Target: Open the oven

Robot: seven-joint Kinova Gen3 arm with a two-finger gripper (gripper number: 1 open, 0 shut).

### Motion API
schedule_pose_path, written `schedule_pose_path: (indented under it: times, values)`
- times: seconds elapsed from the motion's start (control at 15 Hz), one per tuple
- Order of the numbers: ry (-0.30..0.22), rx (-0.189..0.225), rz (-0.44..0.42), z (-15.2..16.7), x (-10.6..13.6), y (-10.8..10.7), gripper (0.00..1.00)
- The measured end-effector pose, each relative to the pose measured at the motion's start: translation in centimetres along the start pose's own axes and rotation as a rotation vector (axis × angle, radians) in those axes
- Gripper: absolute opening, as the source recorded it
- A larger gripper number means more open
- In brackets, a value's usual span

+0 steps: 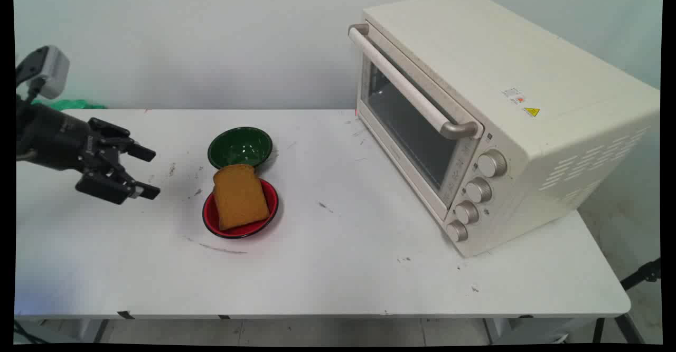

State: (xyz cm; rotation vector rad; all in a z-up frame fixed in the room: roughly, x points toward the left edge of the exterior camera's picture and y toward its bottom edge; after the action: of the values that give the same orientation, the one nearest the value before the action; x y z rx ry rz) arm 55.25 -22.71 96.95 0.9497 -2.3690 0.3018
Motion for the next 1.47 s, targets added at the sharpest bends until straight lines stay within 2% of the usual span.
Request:
schedule_pose_path:
  times: [0.13, 0.33, 0.6, 1.0, 1.33, 1.47]
  values:
    - [0.013, 0.008, -0.013, 0.1, 1.3, 0.3, 1.0]
    - [0.05, 0.028, -0.025, 0.4, 5.1, 0.4, 1.0]
    - [0.093, 0.067, -0.022, 0.7, 12.2, 0.0, 1.0]
    - [0.147, 0.09, -0.014, 1.7, 22.9, 0.1, 1.0]
    - [0.158, 0.106, 0.029, 3.9, 30.7, 0.0, 1.0]
    - [0.154, 0.11, 0.044, 5.0, 33.1, -0.2, 1.0]
